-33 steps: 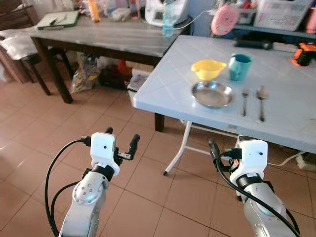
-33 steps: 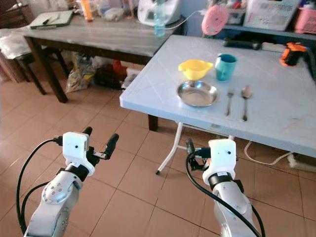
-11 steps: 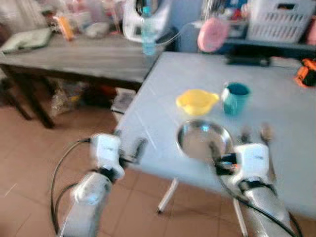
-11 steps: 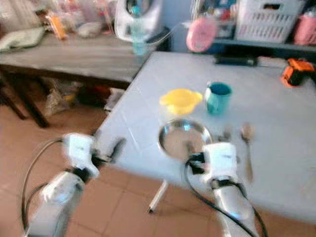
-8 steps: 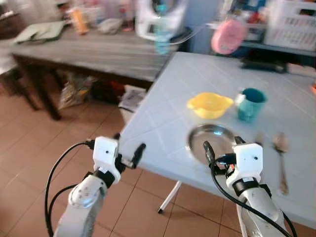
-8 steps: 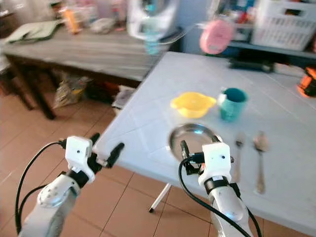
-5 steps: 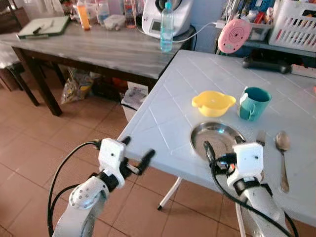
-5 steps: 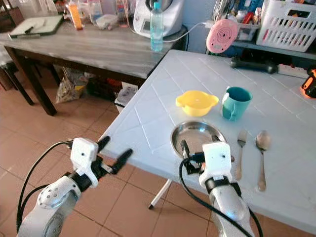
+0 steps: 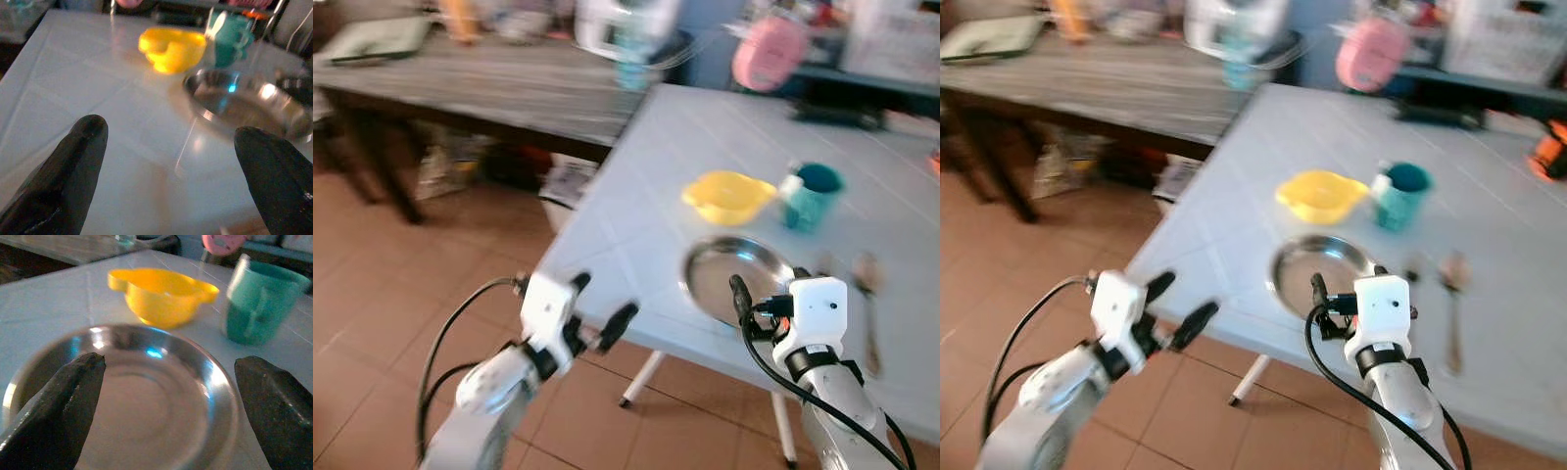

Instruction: Setting the table

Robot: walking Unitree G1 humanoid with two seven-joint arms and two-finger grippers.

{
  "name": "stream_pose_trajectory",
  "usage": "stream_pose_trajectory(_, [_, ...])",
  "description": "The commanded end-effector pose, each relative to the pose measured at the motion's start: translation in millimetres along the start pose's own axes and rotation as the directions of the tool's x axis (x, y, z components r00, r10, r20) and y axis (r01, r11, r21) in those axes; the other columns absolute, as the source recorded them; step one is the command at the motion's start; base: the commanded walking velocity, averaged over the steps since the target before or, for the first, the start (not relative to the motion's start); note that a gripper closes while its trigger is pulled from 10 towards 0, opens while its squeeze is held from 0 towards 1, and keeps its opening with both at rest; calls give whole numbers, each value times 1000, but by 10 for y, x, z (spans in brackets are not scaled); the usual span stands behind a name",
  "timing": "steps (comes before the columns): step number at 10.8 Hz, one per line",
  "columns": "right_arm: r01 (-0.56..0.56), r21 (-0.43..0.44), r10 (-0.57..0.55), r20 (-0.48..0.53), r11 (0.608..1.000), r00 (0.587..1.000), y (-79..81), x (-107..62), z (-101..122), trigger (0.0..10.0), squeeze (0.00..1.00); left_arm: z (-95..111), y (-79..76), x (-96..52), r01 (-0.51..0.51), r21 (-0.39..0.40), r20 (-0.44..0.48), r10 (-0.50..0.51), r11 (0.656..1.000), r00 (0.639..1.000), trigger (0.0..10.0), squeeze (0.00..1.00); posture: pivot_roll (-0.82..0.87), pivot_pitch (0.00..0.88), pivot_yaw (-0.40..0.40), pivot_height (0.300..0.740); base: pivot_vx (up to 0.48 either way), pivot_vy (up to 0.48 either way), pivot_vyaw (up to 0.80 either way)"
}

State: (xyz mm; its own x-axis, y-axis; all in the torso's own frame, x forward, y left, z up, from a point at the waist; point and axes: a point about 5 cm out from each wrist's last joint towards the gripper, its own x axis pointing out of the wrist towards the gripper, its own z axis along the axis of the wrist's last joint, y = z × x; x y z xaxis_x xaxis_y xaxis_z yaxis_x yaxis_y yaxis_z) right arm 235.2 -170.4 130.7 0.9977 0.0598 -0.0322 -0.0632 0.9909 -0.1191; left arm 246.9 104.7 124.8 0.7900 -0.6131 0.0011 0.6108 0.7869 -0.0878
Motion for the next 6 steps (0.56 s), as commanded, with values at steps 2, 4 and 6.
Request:
stream_pose_trajectory(2, [-1,11,0,14,1000,1000,5,-4,54,10000,0,33,79,59,-93,-12,29,94,996,995,10000,0,-39,98,0,740,0,0,-788])
stream_pose_trajectory(4, [-16,7,15,19,1000,1000,17,28,68,10000,0,54,139,64,-104,-7,31,104,995,994,10000,0,-36,94,-1,740,0,0,-788])
stream_pose_trajectory(6, [-8,11,7,29,1000,1000,13,57,89,10000,0,54,140,77,-61,-13,13,61,998,998,10000,0,-37,90,7,740,0,0,0])
